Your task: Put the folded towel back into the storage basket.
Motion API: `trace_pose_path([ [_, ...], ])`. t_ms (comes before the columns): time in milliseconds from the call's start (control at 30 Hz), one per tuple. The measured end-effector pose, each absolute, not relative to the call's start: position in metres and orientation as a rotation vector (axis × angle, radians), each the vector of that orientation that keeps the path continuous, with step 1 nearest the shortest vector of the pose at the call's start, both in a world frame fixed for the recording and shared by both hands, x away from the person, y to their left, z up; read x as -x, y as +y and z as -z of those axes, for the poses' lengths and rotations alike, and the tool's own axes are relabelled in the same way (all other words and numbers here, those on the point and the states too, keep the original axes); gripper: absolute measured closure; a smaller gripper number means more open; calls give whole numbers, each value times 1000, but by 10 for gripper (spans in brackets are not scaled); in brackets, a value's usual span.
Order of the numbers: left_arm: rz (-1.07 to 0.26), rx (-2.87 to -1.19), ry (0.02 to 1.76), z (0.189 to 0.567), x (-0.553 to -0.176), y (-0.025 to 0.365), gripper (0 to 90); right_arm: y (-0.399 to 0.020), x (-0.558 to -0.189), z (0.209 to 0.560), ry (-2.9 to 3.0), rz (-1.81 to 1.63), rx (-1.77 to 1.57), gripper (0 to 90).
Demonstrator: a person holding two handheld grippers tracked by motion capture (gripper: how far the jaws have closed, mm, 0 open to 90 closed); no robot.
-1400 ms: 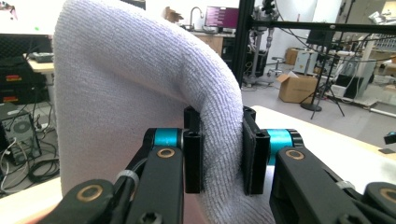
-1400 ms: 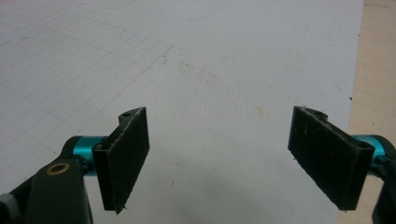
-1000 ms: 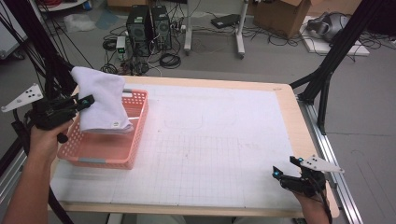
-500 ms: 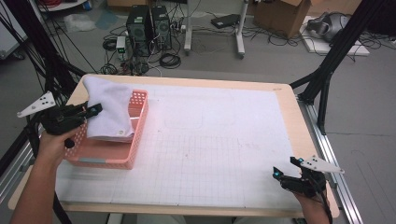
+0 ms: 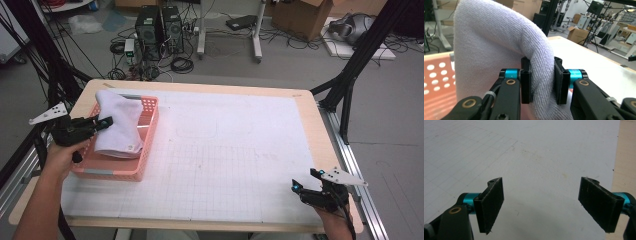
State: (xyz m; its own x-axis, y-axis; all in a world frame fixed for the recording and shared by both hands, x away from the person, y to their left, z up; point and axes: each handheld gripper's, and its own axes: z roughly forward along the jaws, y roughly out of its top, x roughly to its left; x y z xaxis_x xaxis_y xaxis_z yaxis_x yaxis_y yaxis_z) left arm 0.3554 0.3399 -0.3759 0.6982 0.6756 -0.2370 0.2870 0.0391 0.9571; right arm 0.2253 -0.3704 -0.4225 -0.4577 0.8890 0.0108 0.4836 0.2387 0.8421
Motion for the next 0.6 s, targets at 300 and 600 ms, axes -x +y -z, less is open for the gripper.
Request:
trace_pose_path([
  [300,-325,-1583,929,380,-359,343,707,-369,-226,423,2048,-1119,-1244,196],
  [600,-313,-1589,1017,380,-358,347,669,-370,-226,424,2049,-1114,-1246,196],
])
